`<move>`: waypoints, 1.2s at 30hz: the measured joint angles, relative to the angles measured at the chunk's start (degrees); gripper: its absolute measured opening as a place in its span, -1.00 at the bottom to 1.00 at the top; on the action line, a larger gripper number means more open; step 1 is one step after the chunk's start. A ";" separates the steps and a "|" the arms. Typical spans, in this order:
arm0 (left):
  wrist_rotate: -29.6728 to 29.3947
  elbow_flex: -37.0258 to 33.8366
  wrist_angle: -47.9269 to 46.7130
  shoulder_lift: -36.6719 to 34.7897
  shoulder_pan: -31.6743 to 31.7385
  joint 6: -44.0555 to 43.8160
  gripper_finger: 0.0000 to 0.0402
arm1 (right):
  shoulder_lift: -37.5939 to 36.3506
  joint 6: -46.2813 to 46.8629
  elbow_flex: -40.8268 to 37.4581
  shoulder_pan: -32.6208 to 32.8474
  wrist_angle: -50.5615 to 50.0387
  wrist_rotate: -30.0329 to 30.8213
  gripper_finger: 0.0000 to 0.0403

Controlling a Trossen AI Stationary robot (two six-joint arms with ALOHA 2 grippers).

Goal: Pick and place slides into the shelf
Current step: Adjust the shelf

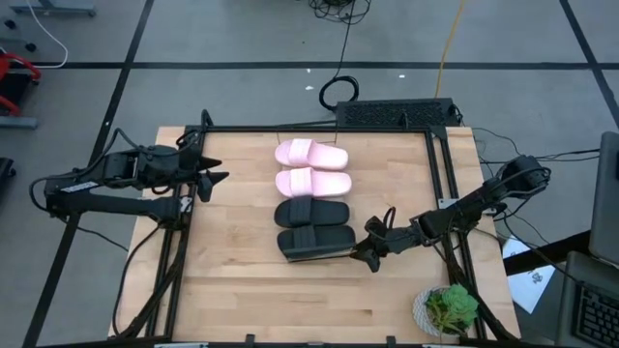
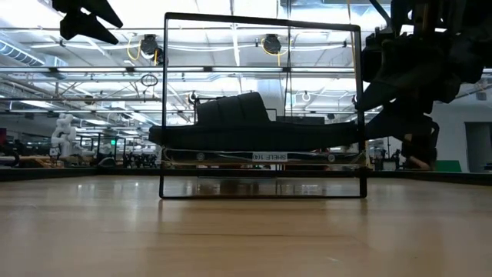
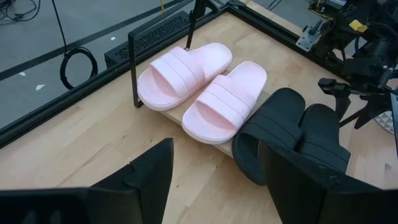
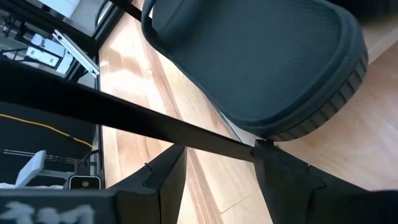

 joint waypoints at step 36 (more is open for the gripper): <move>-1.01 0.00 0.11 0.00 -0.02 -0.16 0.17 | 0.02 0.76 0.02 0.07 4.69 -1.61 -0.14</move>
